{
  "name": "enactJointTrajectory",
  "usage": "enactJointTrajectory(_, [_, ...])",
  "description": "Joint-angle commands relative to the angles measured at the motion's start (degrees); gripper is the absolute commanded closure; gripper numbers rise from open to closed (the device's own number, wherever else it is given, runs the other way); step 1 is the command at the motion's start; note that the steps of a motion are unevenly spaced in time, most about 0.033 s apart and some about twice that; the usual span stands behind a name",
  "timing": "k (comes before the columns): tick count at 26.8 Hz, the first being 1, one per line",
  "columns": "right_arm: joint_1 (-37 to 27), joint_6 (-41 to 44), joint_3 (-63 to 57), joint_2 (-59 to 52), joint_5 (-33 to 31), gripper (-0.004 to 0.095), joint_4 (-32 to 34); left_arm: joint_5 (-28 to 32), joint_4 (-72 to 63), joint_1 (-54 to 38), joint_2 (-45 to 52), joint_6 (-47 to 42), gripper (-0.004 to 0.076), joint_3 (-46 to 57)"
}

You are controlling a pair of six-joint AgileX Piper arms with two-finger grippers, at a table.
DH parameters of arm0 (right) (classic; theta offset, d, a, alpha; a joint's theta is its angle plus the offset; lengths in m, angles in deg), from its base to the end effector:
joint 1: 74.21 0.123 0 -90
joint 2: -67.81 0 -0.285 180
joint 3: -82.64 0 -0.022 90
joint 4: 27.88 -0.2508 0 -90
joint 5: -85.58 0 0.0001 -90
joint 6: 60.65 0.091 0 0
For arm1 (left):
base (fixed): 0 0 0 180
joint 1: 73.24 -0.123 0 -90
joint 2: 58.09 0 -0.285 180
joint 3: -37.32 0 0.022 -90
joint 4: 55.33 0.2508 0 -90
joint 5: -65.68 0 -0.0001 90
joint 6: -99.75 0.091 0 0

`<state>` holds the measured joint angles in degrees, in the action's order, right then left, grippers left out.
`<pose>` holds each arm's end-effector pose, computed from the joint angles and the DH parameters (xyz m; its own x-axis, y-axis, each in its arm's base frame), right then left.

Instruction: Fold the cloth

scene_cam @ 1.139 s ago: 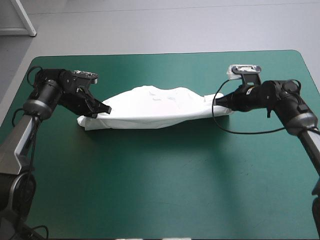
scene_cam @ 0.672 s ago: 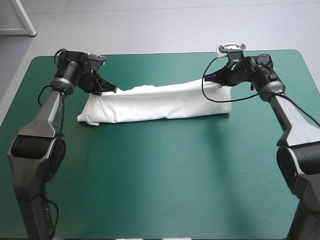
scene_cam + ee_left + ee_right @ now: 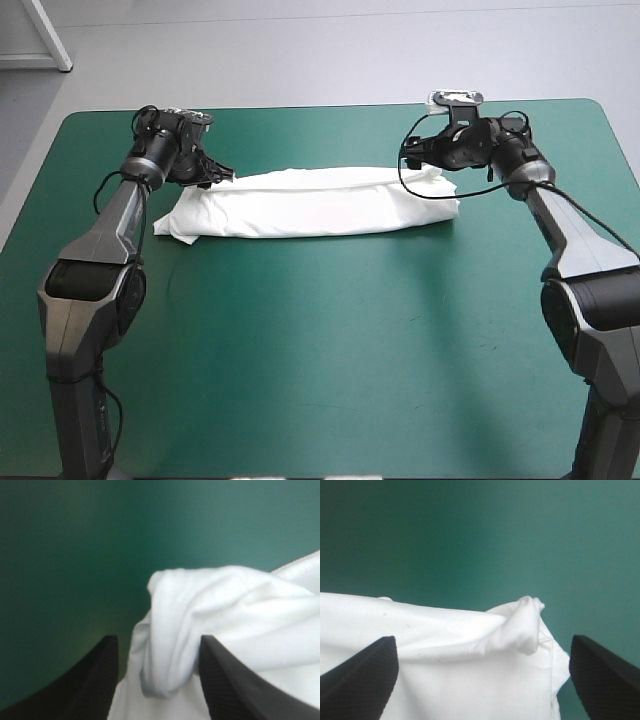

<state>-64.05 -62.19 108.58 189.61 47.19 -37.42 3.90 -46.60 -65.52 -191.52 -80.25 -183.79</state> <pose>0.4581 0.0916 0.2987 -0.7042 -0.0212 -0.7097 -0.1763 0.9735 0.1458 0.4843 -0.0534 0.2608 -0.8815 0.1919 -0.4313 0.1389 0.9786 0.1517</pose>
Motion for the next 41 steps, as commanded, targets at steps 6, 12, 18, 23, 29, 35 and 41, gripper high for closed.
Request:
enactJointTrajectory(6, [-0.16, 1.55, 2.09, -14.09, -11.33, 0.0063, 3.46, -10.44, -4.77, -0.12, 10.40, 0.00, 0.0433, -7.28])
enactJointTrajectory(12, [-0.16, 1.55, -1.31, -14.41, -12.04, 0.0070, 4.37, -9.01, -23.20, 2.03, 9.55, 6.33, 0.0731, -7.28])
enactJointTrajectory(18, [-3.17, 1.55, -1.31, -13.92, -13.02, 0.0073, 0.71, -4.60, -25.11, 7.61, 5.77, 6.46, 0.0733, -7.28])
enactJointTrajectory(23, [-9.50, -2.49, -1.31, -11.70, -16.97, 0.0072, -7.67, -2.19, -25.11, 11.32, 0.30, 6.36, 0.0733, -7.28])
enactJointTrajectory(29, [-11.71, -4.17, -1.21, -7.65, -16.99, 0.0073, -10.00, -1.73, -25.42, 13.06, -4.40, 6.07, 0.0733, -7.28])
enactJointTrajectory(35, [-11.60, -7.55, -1.21, -2.13, -15.66, 0.0073, -17.11, -2.59, -25.45, 14.12, -6.96, 5.84, 0.0733, -7.28])
enactJointTrajectory(41, [-11.47, -9.87, -1.10, 2.58, -13.73, 0.0073, -22.00, -2.61, -25.29, 14.76, -7.31, 5.46, 0.0733, -7.28])
